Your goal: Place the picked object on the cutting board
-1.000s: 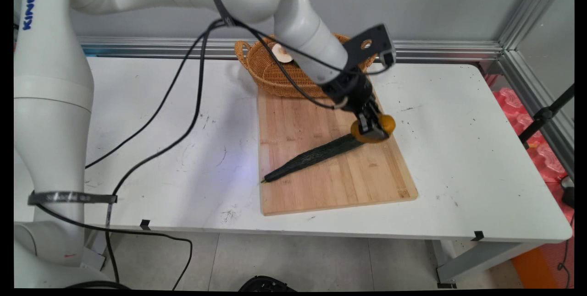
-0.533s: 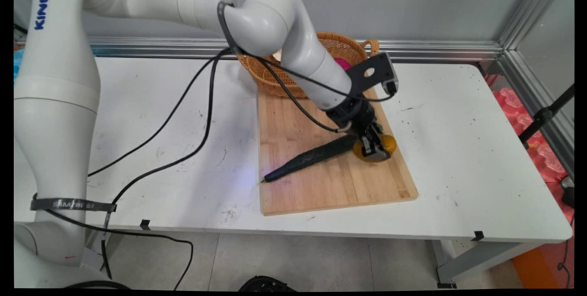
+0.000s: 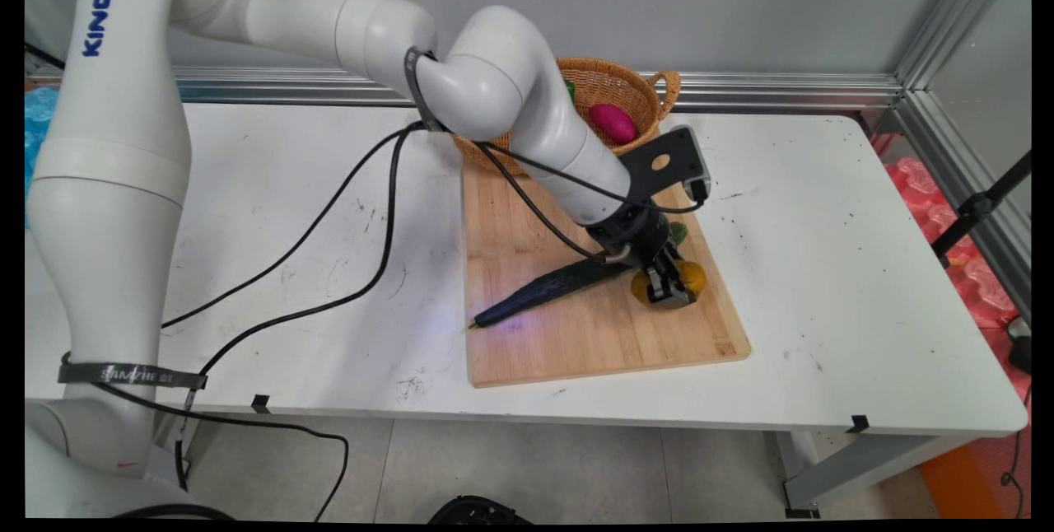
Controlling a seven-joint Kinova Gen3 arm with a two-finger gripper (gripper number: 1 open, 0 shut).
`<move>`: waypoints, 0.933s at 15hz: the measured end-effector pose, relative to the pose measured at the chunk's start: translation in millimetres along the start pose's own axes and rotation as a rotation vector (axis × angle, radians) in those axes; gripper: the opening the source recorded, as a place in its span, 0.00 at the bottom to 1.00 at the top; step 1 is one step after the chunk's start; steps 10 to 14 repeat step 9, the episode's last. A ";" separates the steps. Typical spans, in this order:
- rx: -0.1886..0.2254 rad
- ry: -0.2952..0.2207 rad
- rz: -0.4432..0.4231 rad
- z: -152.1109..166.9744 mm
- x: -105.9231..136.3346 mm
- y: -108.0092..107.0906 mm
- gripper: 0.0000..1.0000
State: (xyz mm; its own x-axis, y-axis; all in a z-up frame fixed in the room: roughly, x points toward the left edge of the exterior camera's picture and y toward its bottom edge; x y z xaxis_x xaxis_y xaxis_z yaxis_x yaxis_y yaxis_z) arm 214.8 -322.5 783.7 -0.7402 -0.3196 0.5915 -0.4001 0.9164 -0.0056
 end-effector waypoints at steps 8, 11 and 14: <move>0.004 -0.001 0.000 16.2 -9.2 -0.5 1.00; 0.005 0.000 -0.002 17.1 -9.6 -0.8 1.00; 0.005 0.000 -0.002 17.1 -9.6 -0.8 1.00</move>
